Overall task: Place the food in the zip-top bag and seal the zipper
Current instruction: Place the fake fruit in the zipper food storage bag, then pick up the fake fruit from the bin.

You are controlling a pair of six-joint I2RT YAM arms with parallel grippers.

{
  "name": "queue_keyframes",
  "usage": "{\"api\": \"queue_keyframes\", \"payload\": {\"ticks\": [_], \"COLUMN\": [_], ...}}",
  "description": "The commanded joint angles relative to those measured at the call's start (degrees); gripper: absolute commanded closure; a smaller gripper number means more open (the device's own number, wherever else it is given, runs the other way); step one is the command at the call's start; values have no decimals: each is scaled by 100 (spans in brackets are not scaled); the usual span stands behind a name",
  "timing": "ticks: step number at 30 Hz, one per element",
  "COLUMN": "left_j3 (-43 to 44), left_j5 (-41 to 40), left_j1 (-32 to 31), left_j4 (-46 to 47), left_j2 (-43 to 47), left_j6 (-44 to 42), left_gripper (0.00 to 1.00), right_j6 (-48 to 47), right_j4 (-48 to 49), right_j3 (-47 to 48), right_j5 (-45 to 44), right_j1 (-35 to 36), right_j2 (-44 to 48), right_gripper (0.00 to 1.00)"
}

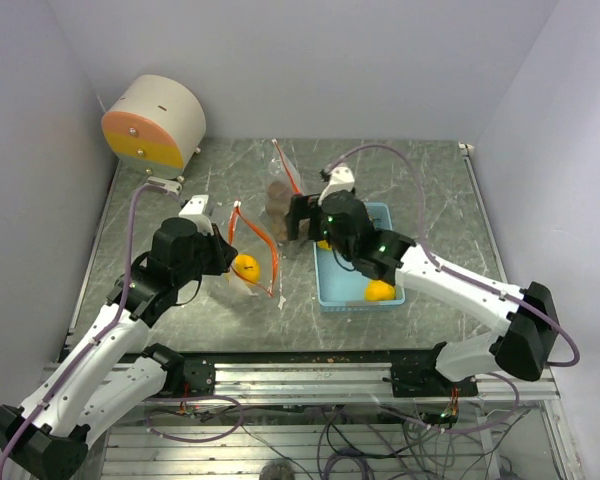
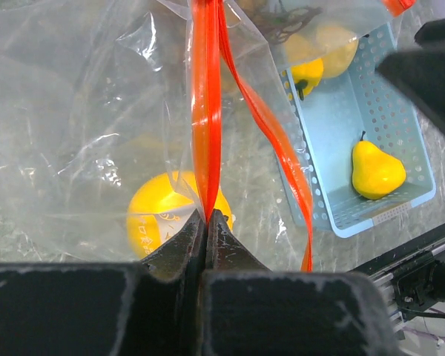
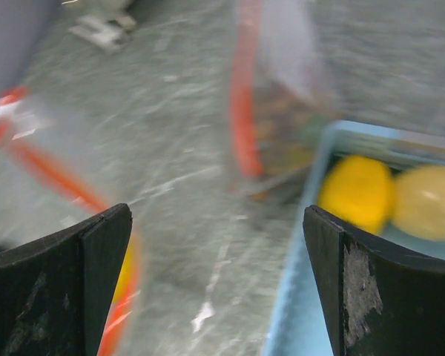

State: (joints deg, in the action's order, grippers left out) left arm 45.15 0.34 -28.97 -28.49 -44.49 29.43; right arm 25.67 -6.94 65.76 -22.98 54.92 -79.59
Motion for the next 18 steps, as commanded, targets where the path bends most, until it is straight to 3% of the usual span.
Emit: {"api": "queue_keyframes", "payload": {"ticks": [1, 6, 13, 18], "left_j3": [-10, 24, 99, 89], "left_j5": [137, 184, 151, 68], "left_j1": [3, 0, 3, 2], "left_j4": [212, 165, 31, -76], "left_j2": [87, 132, 152, 195], "left_j6": [4, -22, -101, -159], "left_gripper": [93, 93, 93, 93], "right_j6": [744, 1038, 1301, 1501], "right_j4": [-755, -476, -379, -70], "right_j3": [-345, -658, -397, -568], "right_j5": [-479, 106, 618, 874], "right_j1": [-1098, -2444, -3073, -3147], "right_j2": [97, -184, -1330, -1629], "right_gripper": [0, 0, 0, 0]}}
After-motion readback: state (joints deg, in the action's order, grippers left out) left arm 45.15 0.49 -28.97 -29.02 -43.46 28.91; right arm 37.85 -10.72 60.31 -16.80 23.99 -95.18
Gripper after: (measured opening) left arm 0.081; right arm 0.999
